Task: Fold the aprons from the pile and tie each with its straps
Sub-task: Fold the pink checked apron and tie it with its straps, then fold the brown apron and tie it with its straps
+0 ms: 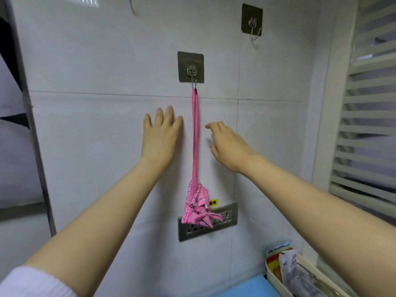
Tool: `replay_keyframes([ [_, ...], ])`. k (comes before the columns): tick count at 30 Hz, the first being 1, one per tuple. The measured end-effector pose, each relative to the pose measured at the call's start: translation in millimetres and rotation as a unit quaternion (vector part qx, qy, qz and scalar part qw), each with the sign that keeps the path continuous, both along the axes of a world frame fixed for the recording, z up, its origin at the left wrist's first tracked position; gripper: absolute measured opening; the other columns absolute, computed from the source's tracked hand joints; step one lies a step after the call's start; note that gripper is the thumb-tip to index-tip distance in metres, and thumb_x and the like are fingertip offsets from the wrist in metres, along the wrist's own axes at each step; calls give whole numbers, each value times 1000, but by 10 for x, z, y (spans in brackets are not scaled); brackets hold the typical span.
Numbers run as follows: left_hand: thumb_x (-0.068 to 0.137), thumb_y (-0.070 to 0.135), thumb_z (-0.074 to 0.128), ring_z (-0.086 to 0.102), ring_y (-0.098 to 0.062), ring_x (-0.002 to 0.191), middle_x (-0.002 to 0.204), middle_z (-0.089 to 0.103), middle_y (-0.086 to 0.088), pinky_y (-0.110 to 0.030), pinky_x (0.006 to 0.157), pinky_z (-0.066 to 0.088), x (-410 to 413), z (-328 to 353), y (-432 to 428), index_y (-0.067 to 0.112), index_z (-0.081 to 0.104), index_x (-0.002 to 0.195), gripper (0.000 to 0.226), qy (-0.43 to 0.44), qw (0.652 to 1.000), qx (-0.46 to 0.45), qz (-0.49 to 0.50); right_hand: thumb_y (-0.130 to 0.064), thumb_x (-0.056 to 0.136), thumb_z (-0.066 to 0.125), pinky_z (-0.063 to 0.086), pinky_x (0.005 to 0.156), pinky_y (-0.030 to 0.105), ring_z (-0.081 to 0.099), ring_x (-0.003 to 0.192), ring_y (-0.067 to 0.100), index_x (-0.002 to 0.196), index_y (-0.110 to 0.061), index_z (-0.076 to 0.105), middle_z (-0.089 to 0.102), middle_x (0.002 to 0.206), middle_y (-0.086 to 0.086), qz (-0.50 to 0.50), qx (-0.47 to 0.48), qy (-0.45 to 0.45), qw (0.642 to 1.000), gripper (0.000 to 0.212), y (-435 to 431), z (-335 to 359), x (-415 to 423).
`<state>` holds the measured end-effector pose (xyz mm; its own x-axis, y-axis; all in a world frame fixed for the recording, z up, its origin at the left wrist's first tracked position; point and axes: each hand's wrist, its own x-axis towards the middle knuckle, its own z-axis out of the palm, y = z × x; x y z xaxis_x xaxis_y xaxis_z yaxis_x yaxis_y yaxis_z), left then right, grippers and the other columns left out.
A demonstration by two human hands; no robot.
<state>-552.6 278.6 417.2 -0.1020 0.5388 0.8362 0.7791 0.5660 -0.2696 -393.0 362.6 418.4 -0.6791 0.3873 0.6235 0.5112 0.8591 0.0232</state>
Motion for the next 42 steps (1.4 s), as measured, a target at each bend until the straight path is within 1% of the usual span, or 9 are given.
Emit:
replay_keyframes([
  [6,68,6,61,52,-38,101,113,56,-20,-52,93,37,330,-822,-161,7,58,113,45,-72,995,7,-63,-7,91,46,34,96,36,44,120,27,132,-9,42,45,132,9,-51,-42,17,998,41,28,-1023,612],
  [12,68,15,56,53,-33,86,100,57,-14,-41,80,33,863,-1884,-344,11,57,109,42,-102,989,2,-110,-4,88,50,37,88,36,51,112,29,124,-8,49,53,120,10,-126,-132,-44,982,36,11,-2349,1493],
  [18,60,13,75,61,-24,68,76,64,0,-39,71,47,1645,-3115,-485,18,68,96,37,-216,938,-198,-186,-18,97,42,41,67,29,57,102,19,127,-15,40,44,126,2,-226,-287,-194,910,31,-391,-3603,2420],
  [20,77,14,64,63,-25,81,88,65,-1,-44,84,41,1940,-3414,-557,17,64,106,30,-282,888,-301,-201,-24,98,41,48,76,28,55,104,18,135,-15,36,40,132,3,-236,-340,-218,884,38,-531,-3956,2689],
  [24,97,21,38,50,-24,114,123,53,-3,-46,101,26,2431,-3870,-708,19,47,131,35,-361,764,-494,-205,-41,99,40,40,102,36,41,126,24,145,-19,24,28,147,3,-221,-450,-293,814,54,-801,-4425,3097],
  [28,96,31,47,34,-31,129,139,36,-8,-52,107,24,2754,-4263,-814,20,36,141,48,-376,674,-608,-185,-51,93,47,35,109,39,31,135,28,150,-21,14,21,151,5,-216,-539,-315,751,72,-1030,-4633,3434],
  [33,87,38,63,9,-34,142,158,-3,-8,-57,109,24,2846,-4573,-912,27,10,151,83,-381,572,-707,-165,-47,88,59,28,113,45,17,142,33,151,-19,-7,7,157,7,-264,-551,-297,734,95,-1257,-4797,3725],
  [37,80,38,71,-1,-37,144,157,-18,-10,-59,109,19,2902,-4714,-1022,30,-1,151,101,-318,567,-742,-162,-46,87,60,26,113,46,6,145,32,150,-16,-11,-3,158,5,-287,-543,-304,729,100,-1496,-4877,3887],
  [42,78,38,73,-1,-38,143,156,-22,-7,-58,111,16,3050,-4797,-1127,38,-2,149,104,-253,590,-742,-192,-41,89,59,43,101,31,27,134,22,148,-21,17,22,148,4,-328,-505,-260,755,75,-1735,-4920,4176],
])
